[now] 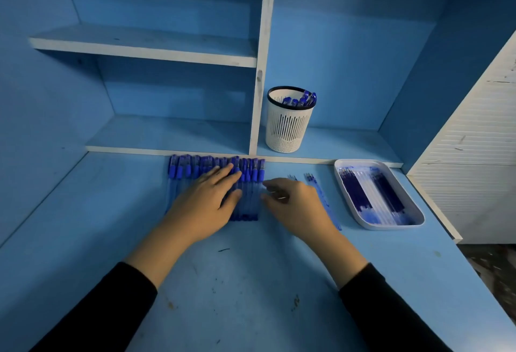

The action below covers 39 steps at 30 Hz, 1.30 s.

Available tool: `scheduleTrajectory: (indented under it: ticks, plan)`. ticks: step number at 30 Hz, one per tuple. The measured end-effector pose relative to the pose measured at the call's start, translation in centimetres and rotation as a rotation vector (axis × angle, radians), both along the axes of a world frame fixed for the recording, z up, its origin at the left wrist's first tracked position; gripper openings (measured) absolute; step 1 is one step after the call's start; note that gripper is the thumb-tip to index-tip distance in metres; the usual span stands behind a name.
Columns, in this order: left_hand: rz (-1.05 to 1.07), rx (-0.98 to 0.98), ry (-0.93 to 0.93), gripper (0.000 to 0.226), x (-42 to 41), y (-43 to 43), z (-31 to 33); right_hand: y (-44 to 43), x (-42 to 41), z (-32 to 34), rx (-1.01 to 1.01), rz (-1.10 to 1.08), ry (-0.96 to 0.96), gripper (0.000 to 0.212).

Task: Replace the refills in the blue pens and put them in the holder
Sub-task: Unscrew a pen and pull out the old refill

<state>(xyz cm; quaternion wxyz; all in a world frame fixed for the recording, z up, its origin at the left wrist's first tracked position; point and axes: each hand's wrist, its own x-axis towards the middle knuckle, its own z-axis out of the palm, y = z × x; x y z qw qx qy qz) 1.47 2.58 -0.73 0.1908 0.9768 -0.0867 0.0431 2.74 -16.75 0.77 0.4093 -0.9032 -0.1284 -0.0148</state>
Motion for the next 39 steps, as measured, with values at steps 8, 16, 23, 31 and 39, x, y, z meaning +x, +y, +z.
scheduleTrajectory:
  ticks: [8, 16, 23, 31, 39]
  plan:
    - [-0.07, -0.038, -0.065, 0.08, -2.4, 0.4, -1.1, 0.7, 0.2, -1.4, -0.091, 0.026, -0.171, 0.022]
    - [-0.071, -0.031, -0.067, 0.077, -2.3, 0.2, -1.1, 0.5, 0.3, -0.8, -0.041, 0.025, -0.136, 0.018]
    - [-0.049, -0.027, -0.05, 0.058, -2.6, 0.0, -0.7, 0.4, 0.4, -0.5, -0.067, -0.003, -0.061, 0.017]
    - [-0.053, -0.017, -0.039, 0.052, -2.8, 0.0, -0.4, 0.3, 0.4, 0.1, -0.125, -0.048, 0.001, 0.019]
    - [-0.054, -0.037, -0.017, 0.051, -2.6, 0.0, -0.4, -0.3, -0.1, 0.8, -0.121, -0.083, 0.079, 0.018]
